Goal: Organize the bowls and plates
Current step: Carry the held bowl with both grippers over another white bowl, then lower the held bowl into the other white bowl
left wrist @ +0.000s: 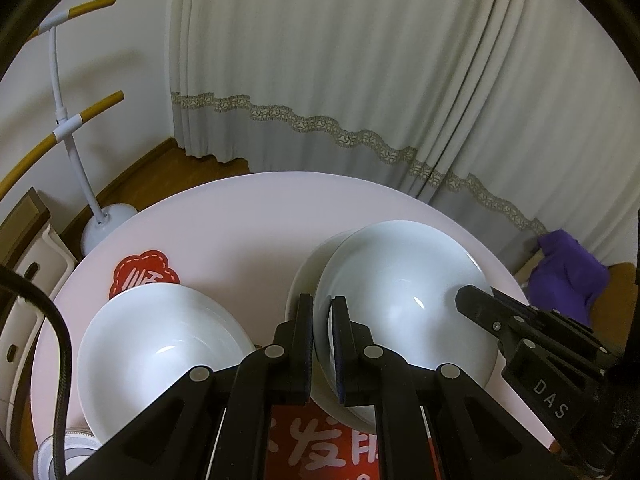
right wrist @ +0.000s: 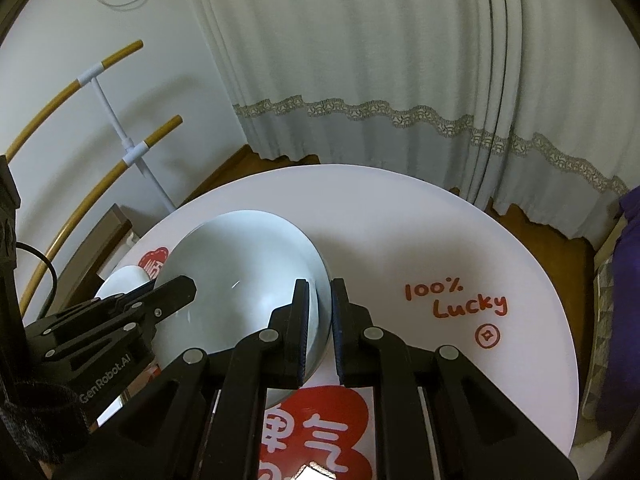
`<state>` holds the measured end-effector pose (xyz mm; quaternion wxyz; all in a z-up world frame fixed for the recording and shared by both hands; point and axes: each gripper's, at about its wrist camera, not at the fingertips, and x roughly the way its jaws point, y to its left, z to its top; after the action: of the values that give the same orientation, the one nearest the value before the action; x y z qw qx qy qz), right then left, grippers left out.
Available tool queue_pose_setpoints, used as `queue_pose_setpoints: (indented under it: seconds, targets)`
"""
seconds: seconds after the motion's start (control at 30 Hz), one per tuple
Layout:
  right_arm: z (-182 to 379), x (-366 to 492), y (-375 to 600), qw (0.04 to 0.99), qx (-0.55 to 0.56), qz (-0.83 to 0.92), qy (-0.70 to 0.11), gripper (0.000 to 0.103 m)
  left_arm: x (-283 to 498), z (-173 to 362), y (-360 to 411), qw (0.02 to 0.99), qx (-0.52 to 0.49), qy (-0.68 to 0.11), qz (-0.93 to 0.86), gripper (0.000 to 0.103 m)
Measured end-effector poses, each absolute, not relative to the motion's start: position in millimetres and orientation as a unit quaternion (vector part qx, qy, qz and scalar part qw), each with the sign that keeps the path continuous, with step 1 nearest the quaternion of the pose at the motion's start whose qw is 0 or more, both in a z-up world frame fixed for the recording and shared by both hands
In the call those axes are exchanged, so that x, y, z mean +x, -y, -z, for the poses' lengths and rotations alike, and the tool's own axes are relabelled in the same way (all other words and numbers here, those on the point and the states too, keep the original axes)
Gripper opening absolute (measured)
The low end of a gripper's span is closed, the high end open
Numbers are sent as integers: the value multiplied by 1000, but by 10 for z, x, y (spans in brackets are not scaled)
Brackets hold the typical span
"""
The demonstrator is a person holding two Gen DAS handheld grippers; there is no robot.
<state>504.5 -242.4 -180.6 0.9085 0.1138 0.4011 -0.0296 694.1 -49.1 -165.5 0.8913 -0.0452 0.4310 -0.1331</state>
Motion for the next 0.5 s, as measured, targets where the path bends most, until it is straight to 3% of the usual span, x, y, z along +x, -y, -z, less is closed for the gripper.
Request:
queue_pose_setpoints:
  seconds: [0.5]
  targets:
    - [1819, 5013, 2437, 905, 128, 44, -404, 15, 6941, 1685, 468, 892, -44, -429, 136, 5]
